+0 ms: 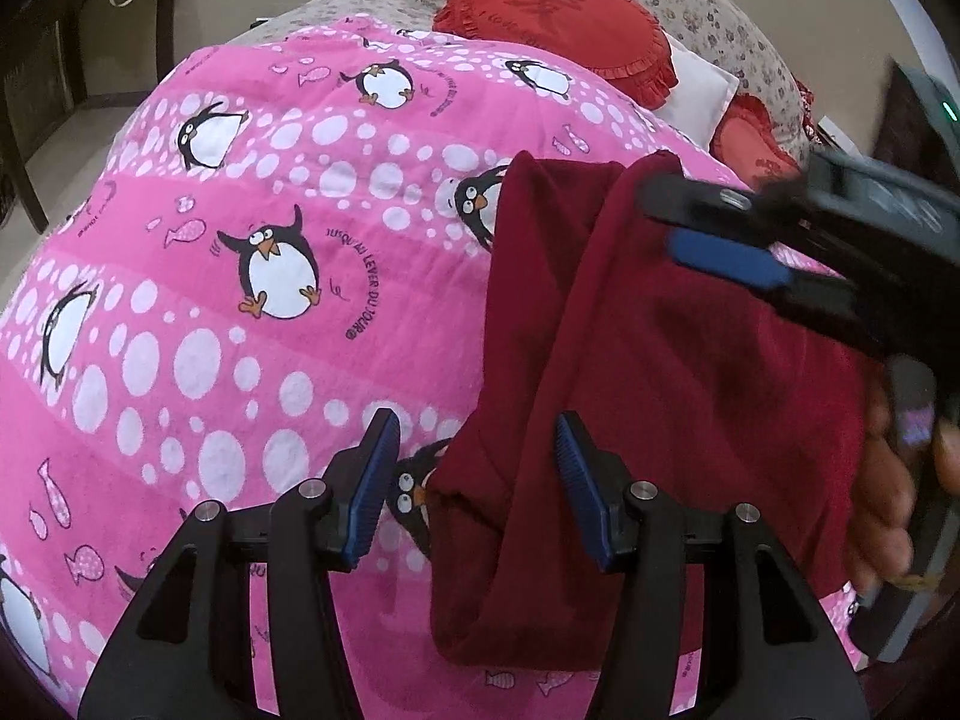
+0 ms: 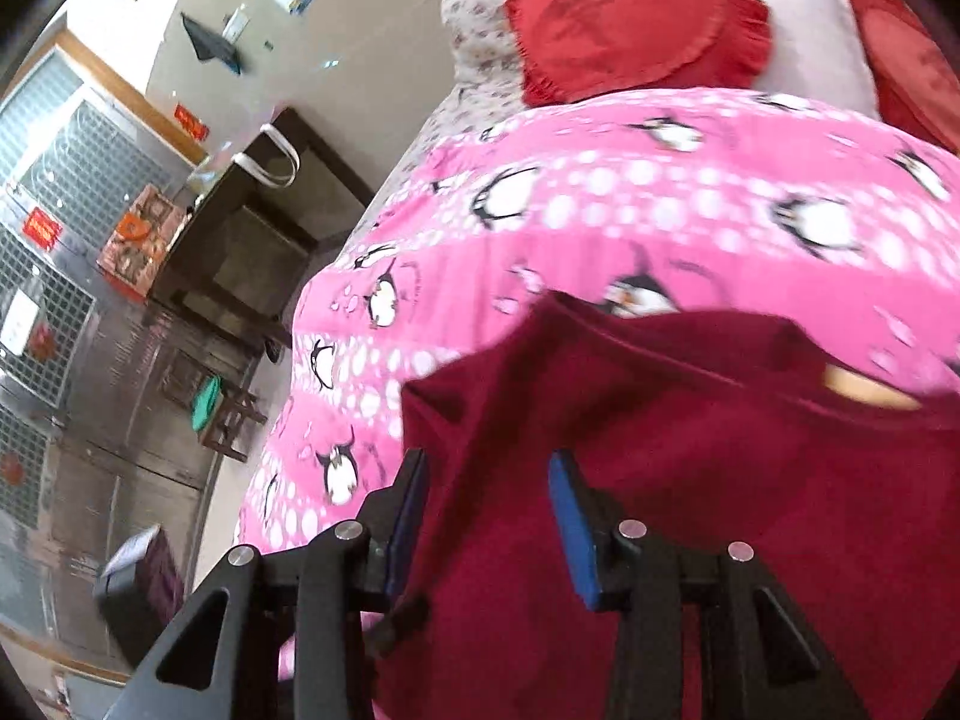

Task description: Fold small clothes

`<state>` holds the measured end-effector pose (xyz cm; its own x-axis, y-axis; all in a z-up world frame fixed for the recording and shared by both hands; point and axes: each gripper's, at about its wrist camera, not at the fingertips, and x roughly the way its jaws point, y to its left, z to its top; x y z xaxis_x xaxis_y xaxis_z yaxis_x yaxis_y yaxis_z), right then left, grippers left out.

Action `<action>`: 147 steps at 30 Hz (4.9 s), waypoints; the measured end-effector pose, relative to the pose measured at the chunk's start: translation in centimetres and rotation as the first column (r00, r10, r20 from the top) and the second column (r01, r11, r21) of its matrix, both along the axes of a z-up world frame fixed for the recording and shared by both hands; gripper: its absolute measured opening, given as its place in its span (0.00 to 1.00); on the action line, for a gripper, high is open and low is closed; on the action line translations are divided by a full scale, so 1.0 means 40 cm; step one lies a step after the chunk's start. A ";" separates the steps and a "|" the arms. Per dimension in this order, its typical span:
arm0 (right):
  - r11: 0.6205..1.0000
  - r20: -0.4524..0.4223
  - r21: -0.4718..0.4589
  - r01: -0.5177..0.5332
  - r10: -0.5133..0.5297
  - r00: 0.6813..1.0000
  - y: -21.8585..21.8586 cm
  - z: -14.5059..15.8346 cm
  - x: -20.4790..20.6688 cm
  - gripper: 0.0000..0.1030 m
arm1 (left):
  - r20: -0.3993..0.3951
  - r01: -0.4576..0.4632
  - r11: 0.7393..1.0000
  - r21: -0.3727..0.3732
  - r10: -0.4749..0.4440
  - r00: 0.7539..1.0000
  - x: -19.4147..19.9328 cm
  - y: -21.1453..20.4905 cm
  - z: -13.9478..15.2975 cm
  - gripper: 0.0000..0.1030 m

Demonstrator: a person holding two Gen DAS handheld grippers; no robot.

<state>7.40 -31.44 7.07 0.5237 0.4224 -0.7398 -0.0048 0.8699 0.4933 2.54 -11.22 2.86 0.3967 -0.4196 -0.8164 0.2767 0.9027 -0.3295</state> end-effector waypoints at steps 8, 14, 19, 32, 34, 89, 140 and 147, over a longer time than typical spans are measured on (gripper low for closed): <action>0.992 -0.042 -0.128 -0.002 -0.004 0.999 0.048 -0.077 0.105 0.27 | 0.003 0.014 1.000 -0.011 -0.014 1.000 -0.002 0.002 -0.001 0.52; 0.994 0.036 -0.110 0.011 -0.007 0.999 0.023 -0.033 0.085 0.06 | -0.005 0.005 0.999 -0.054 -0.005 1.000 0.003 0.032 0.011 0.52; 0.988 0.053 -0.144 -0.053 0.062 0.997 0.089 -0.046 0.100 0.06 | -0.015 -0.010 0.999 -0.037 0.010 1.000 0.007 0.033 0.003 0.52; 0.985 0.106 -0.170 -0.034 0.053 0.993 0.013 -0.017 0.040 0.35 | -0.014 -0.015 0.999 -0.041 0.014 1.000 0.014 0.010 -0.008 0.52; 0.982 0.083 -0.188 -0.013 0.029 0.996 0.009 -0.039 0.060 0.35 | -0.013 -0.014 0.999 -0.036 0.014 1.000 0.013 0.008 -0.010 0.53; 0.953 -0.090 -0.285 -0.102 0.079 0.993 0.051 -0.063 0.036 0.60 | -0.052 0.061 0.970 -0.236 -0.075 0.996 -0.031 -0.032 -0.043 0.56; 0.964 0.053 0.121 0.238 -0.246 0.968 -0.544 0.018 -0.508 0.58 | 0.155 0.494 0.865 -0.090 -0.477 0.865 -0.405 -0.354 0.192 0.56; 0.953 0.010 0.119 0.278 -0.281 0.960 -0.529 -0.042 -0.458 0.58 | 0.081 0.457 0.889 -0.032 -0.453 0.888 -0.384 -0.357 0.106 0.56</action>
<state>-10.92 -52.58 5.38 0.6520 0.3382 -0.6787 0.2155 0.7755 0.5935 -12.83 -25.52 7.11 0.2076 -0.6061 -0.7679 0.6768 0.6557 -0.3346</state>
